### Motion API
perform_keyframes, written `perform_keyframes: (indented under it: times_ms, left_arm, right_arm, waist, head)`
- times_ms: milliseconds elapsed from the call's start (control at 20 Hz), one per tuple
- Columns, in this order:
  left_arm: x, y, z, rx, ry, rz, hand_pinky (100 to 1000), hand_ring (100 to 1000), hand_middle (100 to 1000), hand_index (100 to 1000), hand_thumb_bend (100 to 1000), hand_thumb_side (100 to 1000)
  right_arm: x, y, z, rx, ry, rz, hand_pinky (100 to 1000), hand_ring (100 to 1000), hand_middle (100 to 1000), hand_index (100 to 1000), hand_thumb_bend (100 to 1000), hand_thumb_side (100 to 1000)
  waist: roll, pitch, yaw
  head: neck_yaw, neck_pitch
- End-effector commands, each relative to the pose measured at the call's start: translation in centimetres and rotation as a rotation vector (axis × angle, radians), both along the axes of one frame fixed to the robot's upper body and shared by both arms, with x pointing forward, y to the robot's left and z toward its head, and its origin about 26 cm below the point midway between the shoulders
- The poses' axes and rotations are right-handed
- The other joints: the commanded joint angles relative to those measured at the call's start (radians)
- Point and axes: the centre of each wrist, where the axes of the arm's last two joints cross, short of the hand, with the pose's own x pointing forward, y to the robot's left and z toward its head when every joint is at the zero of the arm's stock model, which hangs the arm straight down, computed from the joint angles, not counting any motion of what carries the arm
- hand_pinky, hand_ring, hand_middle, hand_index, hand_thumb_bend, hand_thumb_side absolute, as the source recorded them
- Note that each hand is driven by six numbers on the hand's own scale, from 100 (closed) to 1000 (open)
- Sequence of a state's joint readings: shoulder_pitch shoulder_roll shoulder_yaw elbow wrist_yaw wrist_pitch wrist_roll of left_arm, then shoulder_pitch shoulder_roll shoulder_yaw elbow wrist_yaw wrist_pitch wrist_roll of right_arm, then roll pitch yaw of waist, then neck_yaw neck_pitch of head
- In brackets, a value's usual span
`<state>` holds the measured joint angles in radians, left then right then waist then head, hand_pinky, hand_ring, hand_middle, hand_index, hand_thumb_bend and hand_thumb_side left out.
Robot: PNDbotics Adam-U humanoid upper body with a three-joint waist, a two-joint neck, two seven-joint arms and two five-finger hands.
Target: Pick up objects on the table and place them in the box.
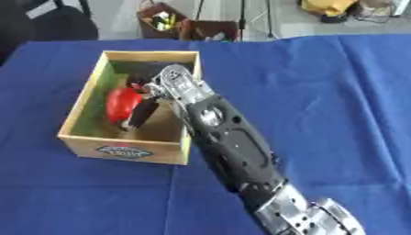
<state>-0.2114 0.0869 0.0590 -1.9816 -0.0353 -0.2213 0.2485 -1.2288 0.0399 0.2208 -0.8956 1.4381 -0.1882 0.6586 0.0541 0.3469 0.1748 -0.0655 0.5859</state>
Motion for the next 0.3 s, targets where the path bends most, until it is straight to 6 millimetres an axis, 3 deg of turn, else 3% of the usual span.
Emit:
perform_keyframes:
  times_ms: [50,250,300]
  left_arm:
    - [-0.14,-0.07,0.75,0.005,-0.029,-0.009,278,532,587,680,100,931]
    - [-0.14,-0.07,0.75,0.004,-0.029,-0.010,278,532,587,680,100,931]
    - [-0.14,-0.06,0.74,0.004,-0.028,-0.009,279,532,587,680,100,931]
  right_arm:
    - [-0.39,0.40,1.96,-0.003,-0.078,-0.005,874,921,903,937,768,833]
    - [-0.44,0.42,1.95,-0.003,-0.112,-0.014,874,921,903,937,768,833]
    - [-0.44,0.36,2.12,0.001,-0.120,-0.015,859,903,884,924,724,821]
  waist:
    - [0.003,-0.020,0.000]
    - [0.003,-0.021,-0.001]
    - [0.004,-0.022,-0.002]
  head:
    - [-0.002,-0.014]
    - [-0.002,-0.014]
    - [-0.001,-0.013]
